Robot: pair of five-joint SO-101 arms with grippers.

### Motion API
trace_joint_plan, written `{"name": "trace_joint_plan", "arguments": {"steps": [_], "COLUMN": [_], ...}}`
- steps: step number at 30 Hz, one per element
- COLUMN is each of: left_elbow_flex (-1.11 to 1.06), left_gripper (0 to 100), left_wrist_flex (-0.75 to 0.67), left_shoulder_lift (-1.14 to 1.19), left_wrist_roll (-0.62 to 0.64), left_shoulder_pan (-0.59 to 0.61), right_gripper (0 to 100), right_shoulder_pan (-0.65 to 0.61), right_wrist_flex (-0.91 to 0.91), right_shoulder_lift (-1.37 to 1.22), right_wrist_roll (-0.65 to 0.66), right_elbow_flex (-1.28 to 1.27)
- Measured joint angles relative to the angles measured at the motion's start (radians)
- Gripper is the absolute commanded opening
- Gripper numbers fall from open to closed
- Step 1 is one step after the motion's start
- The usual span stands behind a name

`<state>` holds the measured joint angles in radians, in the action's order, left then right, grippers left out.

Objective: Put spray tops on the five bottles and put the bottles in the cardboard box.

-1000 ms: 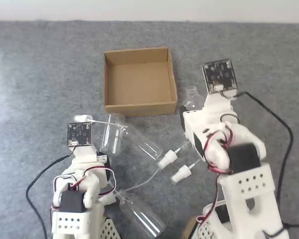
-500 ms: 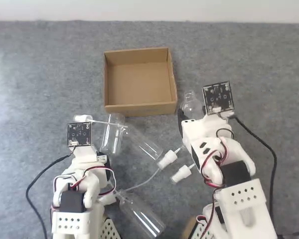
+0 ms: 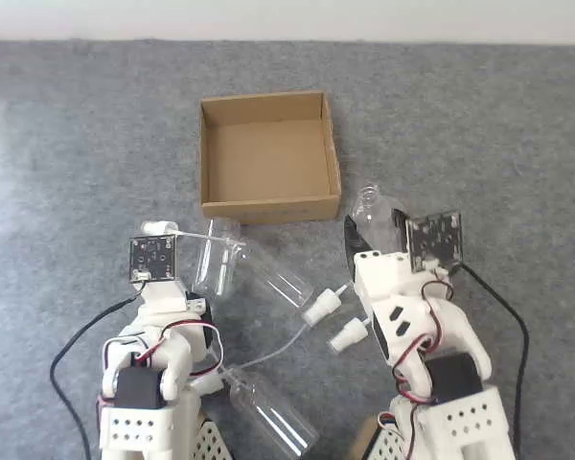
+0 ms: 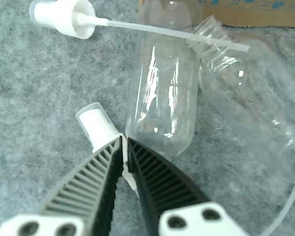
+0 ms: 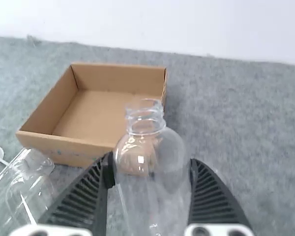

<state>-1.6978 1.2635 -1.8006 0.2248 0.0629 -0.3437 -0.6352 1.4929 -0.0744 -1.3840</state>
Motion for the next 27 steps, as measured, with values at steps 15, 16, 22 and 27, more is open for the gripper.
{"name": "trace_joint_plan", "arguments": {"steps": [15,16,22,27], "left_elbow_flex": [0.000,0.000,0.017,0.054], "left_gripper": [2,2,2,2], "left_wrist_flex": [0.000,0.000,0.003,0.003], "left_shoulder_lift": [0.000,0.000,0.000,0.000], "left_wrist_roll": [0.000,0.000,0.000,0.000], "left_shoulder_pan": [0.000,0.000,0.002,0.003], "right_gripper": [7.2,7.2,7.2,7.2], "right_shoulder_pan": [0.003,0.002,0.002,0.002], "right_wrist_flex": [0.061,0.061,0.061,0.100], "right_shoulder_lift": [0.299,0.299,0.299,0.299], "right_wrist_roll": [-0.002,-0.002,-0.002,-0.002], "right_elbow_flex": [-0.175,-0.175,-0.175,-0.222]}}
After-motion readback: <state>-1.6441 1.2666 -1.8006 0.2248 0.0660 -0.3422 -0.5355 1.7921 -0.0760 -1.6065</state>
